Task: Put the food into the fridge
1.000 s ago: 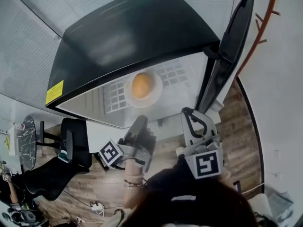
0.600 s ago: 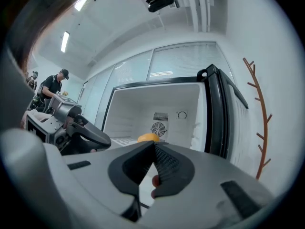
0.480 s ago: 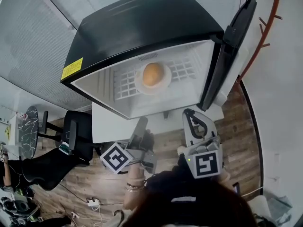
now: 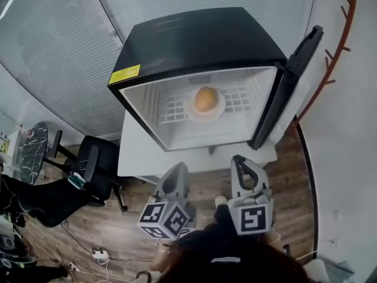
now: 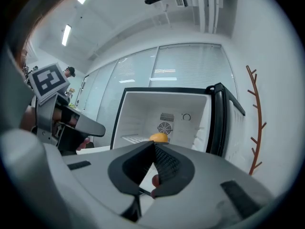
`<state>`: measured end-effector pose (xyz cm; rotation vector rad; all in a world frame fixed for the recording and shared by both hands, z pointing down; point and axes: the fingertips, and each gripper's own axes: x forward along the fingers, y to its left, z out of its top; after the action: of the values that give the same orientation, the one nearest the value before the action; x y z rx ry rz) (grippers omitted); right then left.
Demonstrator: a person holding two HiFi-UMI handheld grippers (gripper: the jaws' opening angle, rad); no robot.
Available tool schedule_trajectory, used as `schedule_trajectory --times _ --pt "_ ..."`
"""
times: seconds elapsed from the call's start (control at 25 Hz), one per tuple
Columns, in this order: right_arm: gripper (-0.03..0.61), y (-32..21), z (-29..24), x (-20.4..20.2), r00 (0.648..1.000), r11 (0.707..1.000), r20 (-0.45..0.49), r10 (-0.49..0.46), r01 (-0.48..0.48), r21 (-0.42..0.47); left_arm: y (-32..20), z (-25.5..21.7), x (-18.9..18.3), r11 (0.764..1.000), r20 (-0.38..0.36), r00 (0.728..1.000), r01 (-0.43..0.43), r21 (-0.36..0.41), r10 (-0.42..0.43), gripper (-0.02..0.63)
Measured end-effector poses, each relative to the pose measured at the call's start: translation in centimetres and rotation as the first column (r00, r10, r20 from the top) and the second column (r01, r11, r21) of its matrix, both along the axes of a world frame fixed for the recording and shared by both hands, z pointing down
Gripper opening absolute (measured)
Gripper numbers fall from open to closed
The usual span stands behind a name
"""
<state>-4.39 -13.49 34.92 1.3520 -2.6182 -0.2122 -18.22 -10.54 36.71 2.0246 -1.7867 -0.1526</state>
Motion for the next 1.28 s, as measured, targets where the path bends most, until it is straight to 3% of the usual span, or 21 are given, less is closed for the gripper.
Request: schedule_trajectory --times 0.16,0.32,0.8,1.28 --pt "-0.005 2.2 -0.3 -0.8 0.999 1.0 -0.046 -0.005 0.006 0.006 2.6 -0.7 -0.2 1.0 0.131 0.991 0.002 0.031 -0.006 -0.008" --pt "-0.005 4.7 -0.3 -1.6 0.998 1.0 -0.056 -0.015 0.015 0.001 4.8 -1.0 -0.9 0.999 0.197 0.98 0.009 0.053 -0.02 -0.008" --pt "-0.005 11.5 1.7 -2.0 0.987 0.999 -0.154 -0.042 0.038 -0.031 11.7 1.2 -1.8 1.0 0.167 0.986 0.012 0.019 -0.015 -0.008" --pt "-0.005 16.2 2.3 -1.5 0.986 0.998 -0.155 -0.053 0.049 -0.033 17.2 2.0 -0.7 1.0 0.147 0.989 -0.023 -0.009 0.024 -0.008"
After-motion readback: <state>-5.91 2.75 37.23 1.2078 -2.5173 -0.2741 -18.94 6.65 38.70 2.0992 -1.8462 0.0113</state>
